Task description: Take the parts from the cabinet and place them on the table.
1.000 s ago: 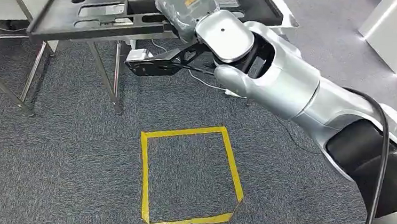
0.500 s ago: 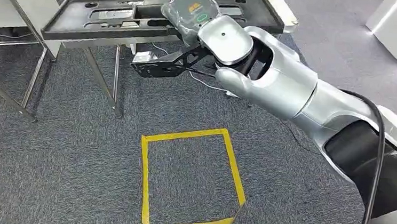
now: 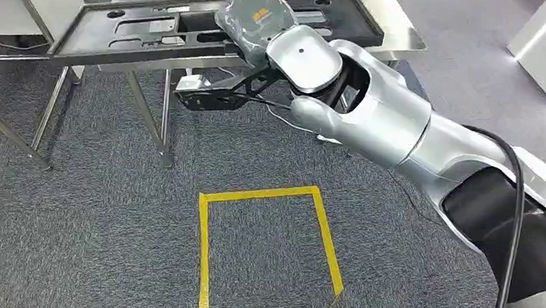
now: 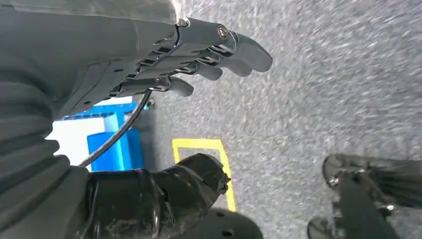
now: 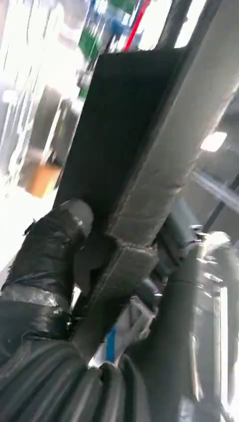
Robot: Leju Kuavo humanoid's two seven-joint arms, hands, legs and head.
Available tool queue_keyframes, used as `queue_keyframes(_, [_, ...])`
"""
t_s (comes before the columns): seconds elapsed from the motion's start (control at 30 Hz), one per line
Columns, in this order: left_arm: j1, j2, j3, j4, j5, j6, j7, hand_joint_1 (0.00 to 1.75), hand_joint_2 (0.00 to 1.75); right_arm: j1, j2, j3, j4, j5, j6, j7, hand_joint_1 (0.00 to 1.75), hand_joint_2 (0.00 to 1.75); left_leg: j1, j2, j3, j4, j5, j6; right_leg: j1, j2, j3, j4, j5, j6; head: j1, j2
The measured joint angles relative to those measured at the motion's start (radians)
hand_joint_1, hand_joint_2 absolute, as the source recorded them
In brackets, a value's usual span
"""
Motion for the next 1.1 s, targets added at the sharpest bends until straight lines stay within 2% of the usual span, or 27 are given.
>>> queue_keyframes(0.03, [0.001, 0.000, 0.000, 0.000, 0.000, 0.000, 0.000, 0.00, 1.75, 0.006, 0.000, 0.000, 0.002, 0.000, 0.000, 0.000, 1.75, 1.75, 0.002, -0.002, 0.009, 0.001, -0.008, -0.002, -0.003, 0.000, -0.012, -0.008, 0.015, -0.001, 0.001, 0.000])
queue_keyframes(0.07, [0.002, 0.000, 0.000, 0.000, 0.000, 0.000, 0.000, 0.00, 1.75, 0.008, 0.000, 0.000, 0.004, 0.000, 0.000, 0.000, 1.75, 1.75, 0.003, -0.005, 0.019, 0.004, -0.017, -0.006, -0.005, -0.001, -0.004, -0.054, 0.053, 0.001, 0.000, 0.000])
queue_keyframes(0.13, [0.003, -0.001, 0.000, 0.000, 0.000, 0.000, 0.002, 0.00, 1.75, 0.007, 0.000, 0.000, 0.006, 0.000, 0.000, 0.000, 1.75, 1.75, 0.007, -0.007, 0.039, 0.014, -0.038, -0.015, -0.010, -0.002, 0.051, -0.216, 0.175, 0.007, 0.000, 0.000])
queue_keyframes(0.17, [0.003, 0.000, 0.000, 0.000, 0.000, 0.000, 0.002, 0.00, 1.75, 0.007, 0.000, 0.000, 0.006, 0.000, 0.000, 0.000, 1.75, 1.75, 0.007, -0.007, 0.044, 0.018, -0.049, -0.023, -0.011, -0.003, 0.066, -0.272, 0.204, 0.007, 0.002, 0.000])
queue_keyframes(0.2, [0.001, 0.000, 0.000, 0.000, 0.000, 0.000, 0.002, 0.00, 1.75, 0.005, 0.000, 0.001, 0.007, 0.000, -0.002, 0.000, 1.75, 1.75, 0.004, -0.010, 0.040, 0.028, -0.054, -0.030, -0.006, -0.001, 0.063, -0.284, 0.169, -0.006, 0.001, 0.000])
queue_keyframes(0.23, [-0.001, 0.001, 0.000, 0.000, -0.001, 0.000, 0.001, 0.00, 1.75, 0.006, 0.001, 0.001, 0.008, 0.000, -0.003, -0.001, 1.75, 1.75, 0.003, -0.009, 0.034, 0.026, -0.059, -0.037, -0.003, 0.001, 0.069, -0.277, 0.190, -0.017, 0.000, 0.000])
queue_keyframes(0.3, [0.000, 0.001, 0.000, 0.000, -0.002, 0.000, -0.004, 0.00, 1.75, 0.008, 0.002, 0.001, 0.008, 0.000, -0.002, -0.001, 1.75, 1.75, 0.005, -0.009, 0.044, 0.025, -0.059, -0.046, 0.000, 0.003, 0.070, -0.278, 0.187, -0.033, 0.002, 0.000])
queue_keyframes(0.33, [0.002, 0.002, 0.000, 0.000, -0.002, 0.000, -0.005, 0.00, 1.75, 0.007, 0.001, 0.001, 0.010, 0.000, -0.002, 0.000, 1.75, 1.75, 0.006, -0.009, 0.042, 0.030, -0.064, -0.052, -0.007, 0.004, 0.078, -0.281, 0.187, -0.039, 0.001, 0.000])
queue_keyframes(0.37, [0.002, -0.001, 0.000, 0.000, -0.003, 0.000, -0.007, 0.00, 1.75, 0.006, 0.002, 0.001, 0.010, 0.000, -0.001, 0.000, 1.75, 1.75, 0.009, -0.004, 0.024, 0.066, -0.067, -0.056, -0.007, 0.005, 0.086, -0.284, 0.184, -0.044, -0.001, 0.000])
queue_keyframes(0.47, [-0.002, 0.000, 0.000, 0.000, -0.004, 0.000, -0.008, 0.00, 1.75, 0.008, 0.002, 0.001, 0.010, 0.000, 0.004, 0.000, 1.75, 1.75, 0.011, -0.001, -0.102, 0.277, -0.141, -0.069, -0.006, 0.007, 0.100, -0.286, 0.172, -0.052, -0.002, 0.000])
queue_keyframes(0.5, [-0.002, 0.000, 0.000, 0.000, -0.005, 0.001, -0.008, 0.00, 1.75, 0.010, 0.002, 0.001, 0.010, 0.000, 0.006, 0.000, 1.75, 1.75, 0.011, -0.001, -0.138, 0.322, -0.156, -0.070, -0.004, 0.008, 0.106, -0.285, 0.167, -0.053, -0.003, 0.000])
queue_keyframes(0.53, [-0.001, 0.000, 0.000, 0.000, -0.005, 0.001, -0.008, 0.00, 1.75, 0.013, 0.002, 0.001, 0.011, 0.000, 0.009, 0.000, 1.75, 1.75, 0.010, -0.001, -0.156, 0.329, -0.148, -0.067, -0.001, 0.009, 0.113, -0.286, 0.161, -0.053, -0.002, 0.000])
queue_keyframes(0.57, [0.000, 0.000, 0.000, 0.000, -0.005, 0.001, -0.007, 0.00, 1.75, 0.014, 0.002, 0.001, 0.011, 0.000, 0.011, 0.000, 1.75, 1.75, 0.008, -0.002, -0.153, 0.292, -0.111, -0.060, 0.003, 0.010, 0.122, -0.286, 0.155, -0.054, -0.002, 0.000])
queue_keyframes(0.6, [0.002, 0.000, 0.000, 0.000, -0.005, 0.001, -0.006, 0.00, 1.75, 0.013, 0.002, 0.001, 0.011, 0.000, 0.013, 0.000, 1.75, 1.75, 0.004, -0.002, -0.129, 0.217, -0.056, -0.048, 0.008, 0.011, 0.133, -0.286, 0.149, -0.054, -0.002, 0.000])
queue_keyframes(0.63, [0.001, 0.000, 0.000, 0.000, -0.005, 0.001, -0.006, 0.00, 1.75, 0.012, 0.002, 0.001, 0.011, 0.000, 0.013, 0.001, 1.75, 1.75, -0.003, -0.002, -0.092, 0.119, 0.006, -0.030, 0.012, 0.011, 0.143, -0.287, 0.143, -0.056, -0.002, 0.000])
queue_keyframes(0.67, [0.002, 0.006, 0.000, 0.002, -0.005, 0.002, -0.005, 0.00, 1.75, 0.011, 0.002, 0.001, 0.011, 0.000, 0.013, 0.002, 1.75, 1.75, -0.018, -0.001, -0.063, 0.035, 0.050, -0.002, 0.008, 0.011, 0.149, -0.290, 0.138, -0.058, 0.000, 0.000])
queue_keyframes(0.7, [0.001, 0.007, 0.000, 0.003, -0.005, 0.003, -0.005, 0.00, 1.75, 0.010, 0.002, 0.001, 0.011, 0.000, 0.014, 0.003, 1.75, 1.75, -0.019, 0.004, -0.058, 0.032, 0.027, 0.001, 0.011, 0.012, 0.152, -0.296, 0.137, -0.055, 0.002, 0.000])
queue_keyframes(0.73, [-0.003, 0.010, 0.000, 0.003, -0.005, 0.003, -0.004, 0.00, 1.75, 0.010, 0.002, 0.001, 0.011, 0.000, 0.014, 0.003, 1.75, 1.75, -0.026, 0.002, -0.053, 0.017, 0.015, 0.007, 0.004, 0.013, 0.150, -0.297, 0.136, -0.049, 0.003, 0.000])
queue_keyframes(0.8, [-0.001, 0.012, 0.000, 0.003, -0.006, 0.004, -0.004, 0.00, 1.75, 0.012, 0.002, 0.001, 0.012, 0.000, 0.015, 0.003, 1.75, 1.75, -0.032, -0.001, -0.044, 0.012, 0.029, 0.012, 0.000, 0.012, 0.153, -0.303, 0.134, -0.039, 0.002, 0.000])
queue_keyframes(0.83, [0.001, 0.014, 0.000, 0.003, -0.010, 0.005, -0.004, 0.00, 1.75, 0.010, 0.002, 0.001, 0.011, 0.000, 0.014, 0.003, 1.75, 1.75, -0.028, 0.001, -0.028, -0.009, 0.037, 0.018, 0.007, 0.013, 0.164, -0.316, 0.135, -0.032, 0.000, 0.000])
queue_keyframes(0.87, [0.004, 0.013, 0.000, 0.003, -0.009, 0.007, -0.003, 0.00, 1.75, 0.012, 0.000, 0.001, 0.011, 0.000, 0.014, 0.003, 1.75, 1.75, -0.014, 0.009, -0.006, -0.036, 0.048, 0.008, 0.007, 0.009, 0.161, -0.301, 0.126, -0.032, 0.004, 0.000])
queue_keyframes(0.9, [0.003, 0.010, 0.000, 0.003, -0.010, 0.007, -0.004, 0.00, 1.75, 0.007, 0.000, 0.001, 0.011, 0.000, 0.014, 0.003, 1.75, 1.75, -0.013, 0.010, 0.003, -0.048, 0.048, 0.009, 0.010, 0.007, 0.141, -0.260, 0.103, -0.028, 0.006, 0.000])
queue_keyframes(0.97, [-0.002, 0.010, 0.000, 0.003, -0.010, 0.019, -0.005, 0.00, 1.75, 0.006, 0.000, 0.001, 0.012, 0.000, 0.015, 0.006, 1.75, 1.75, -0.010, 0.010, 0.009, -0.048, 0.042, 0.011, 0.007, 0.008, 0.056, -0.107, 0.040, -0.019, 0.006, 0.000])
queue_keyframes(1.0, [-0.002, 0.008, 0.000, 0.003, -0.010, 0.024, -0.003, 0.00, 1.75, 0.012, 0.000, 0.001, 0.012, 0.000, 0.015, 0.006, 1.75, 1.75, -0.009, 0.010, 0.012, -0.044, 0.034, 0.009, 0.005, 0.007, 0.011, -0.036, 0.021, -0.013, 0.006, 0.000])
queue_keyframes(1.03, [-0.002, 0.007, 0.000, 0.003, -0.011, 0.026, -0.002, 0.00, 1.75, 0.019, 0.001, 0.001, 0.012, 0.000, 0.015, 0.006, 1.75, 1.75, -0.006, 0.010, 0.014, -0.037, 0.026, 0.005, 0.001, 0.007, -0.016, -0.006, 0.028, -0.007, 0.007, 0.000])
queue_keyframes(1.07, [-0.002, 0.007, 0.000, 0.003, -0.012, 0.026, 0.002, 0.00, 1.75, 0.026, 0.001, 0.002, 0.012, 0.000, 0.014, 0.006, 1.75, 1.75, -0.002, 0.008, 0.017, -0.028, 0.016, -0.001, -0.004, 0.006, -0.015, -0.028, 0.060, -0.001, 0.006, 0.000])
queue_keyframes(1.1, [-0.002, 0.006, 0.000, 0.003, -0.013, 0.026, 0.003, 0.00, 1.75, 0.030, 0.002, 0.004, 0.013, 0.000, 0.013, 0.006, 1.75, 1.75, 0.002, 0.005, 0.021, -0.018, 0.006, -0.006, -0.009, 0.005, 0.006, -0.085, 0.106, 0.005, 0.007, 0.000])
